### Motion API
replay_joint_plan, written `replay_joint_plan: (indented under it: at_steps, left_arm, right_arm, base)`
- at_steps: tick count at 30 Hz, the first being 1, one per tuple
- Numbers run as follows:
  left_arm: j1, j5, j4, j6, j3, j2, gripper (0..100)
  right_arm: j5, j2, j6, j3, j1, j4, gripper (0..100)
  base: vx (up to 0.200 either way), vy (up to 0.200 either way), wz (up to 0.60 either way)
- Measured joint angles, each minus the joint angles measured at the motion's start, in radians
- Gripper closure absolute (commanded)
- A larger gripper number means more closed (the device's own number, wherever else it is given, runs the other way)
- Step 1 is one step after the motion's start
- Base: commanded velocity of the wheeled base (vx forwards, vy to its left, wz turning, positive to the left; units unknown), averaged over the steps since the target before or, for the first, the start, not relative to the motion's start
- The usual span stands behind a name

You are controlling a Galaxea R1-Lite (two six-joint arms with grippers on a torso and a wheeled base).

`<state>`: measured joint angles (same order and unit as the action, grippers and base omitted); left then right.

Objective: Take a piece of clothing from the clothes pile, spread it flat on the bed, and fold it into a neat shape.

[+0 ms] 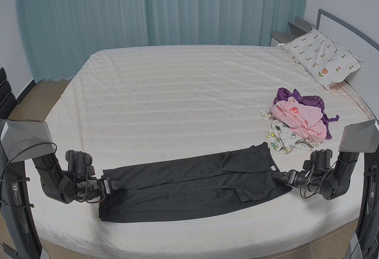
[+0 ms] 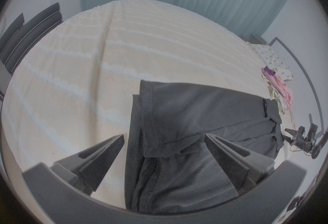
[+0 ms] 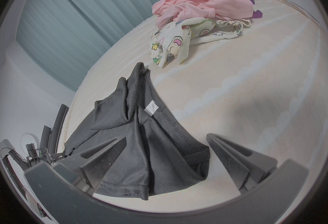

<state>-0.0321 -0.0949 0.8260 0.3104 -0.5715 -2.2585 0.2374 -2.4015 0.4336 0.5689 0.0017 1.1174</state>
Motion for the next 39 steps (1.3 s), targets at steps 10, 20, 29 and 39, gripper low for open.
replay_joint_plan:
  at_steps: [10,20,29,39]
  left_arm:
    - [0.001,-0.006,0.004,-0.023,-0.035,-0.070,0]
    - [-0.001,-0.047,0.063,-0.019,-0.025,-0.081,0]
    - [-0.019,-0.047,0.063,-0.015,-0.003,-0.040,0]
    - [-0.043,-0.033,0.056,-0.021,-0.001,-0.016,0]
  right_arm:
    - [-0.002,-0.007,-0.001,0.001,0.013,0.000,0]
    - [-0.002,-0.010,-0.001,0.001,0.015,0.001,0]
    - [-0.001,-0.014,-0.001,0.002,0.015,0.002,0]
    - [-0.002,-0.015,-0.001,0.002,0.015,0.002,0]
  base:
    - [0.000,0.000,0.00]
    - [0.000,0.000,0.00]
    - [0.000,0.000,0.00]
    - [0.000,0.000,0.00]
